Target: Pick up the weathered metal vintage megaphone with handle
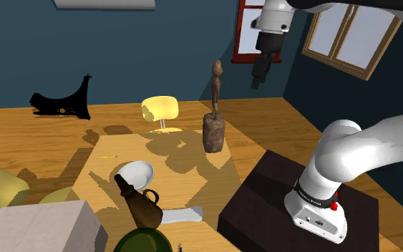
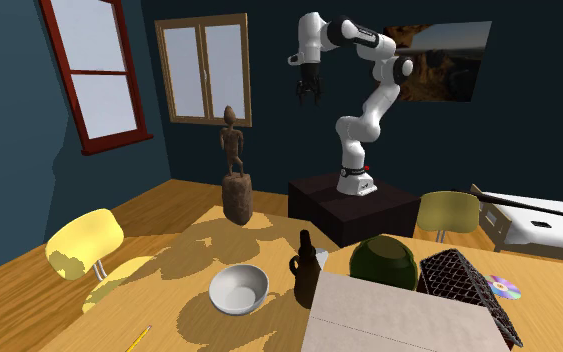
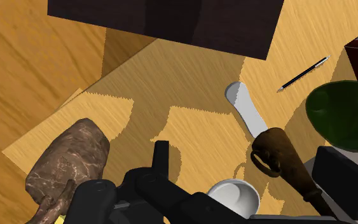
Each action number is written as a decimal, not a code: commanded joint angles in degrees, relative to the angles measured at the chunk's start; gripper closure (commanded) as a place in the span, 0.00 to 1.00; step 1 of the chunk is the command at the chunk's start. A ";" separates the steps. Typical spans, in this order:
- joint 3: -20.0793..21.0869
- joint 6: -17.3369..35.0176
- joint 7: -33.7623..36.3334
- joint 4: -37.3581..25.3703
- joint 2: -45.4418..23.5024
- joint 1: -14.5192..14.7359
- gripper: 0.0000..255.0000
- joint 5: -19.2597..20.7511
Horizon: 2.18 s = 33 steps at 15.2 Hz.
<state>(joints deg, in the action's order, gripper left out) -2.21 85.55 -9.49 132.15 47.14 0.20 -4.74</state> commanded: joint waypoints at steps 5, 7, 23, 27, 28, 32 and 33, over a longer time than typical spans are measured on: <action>3.87 6.49 1.69 2.32 -3.43 1.71 0.00 -1.51; 5.80 9.74 2.55 3.08 -5.56 2.55 0.00 -2.12; 20.99 33.33 11.90 -0.72 -30.98 6.72 0.00 0.28; 24.33 37.60 15.84 -4.36 -39.18 7.22 0.00 4.36; 25.06 38.49 16.97 -5.44 -41.33 7.40 0.00 5.67; 27.16 41.17 21.86 -10.47 -50.22 8.75 0.00 11.86; 27.48 41.61 23.12 -11.90 -52.50 9.26 0.00 13.57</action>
<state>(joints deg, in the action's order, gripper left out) 24.94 126.71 12.44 121.88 -2.88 9.10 6.97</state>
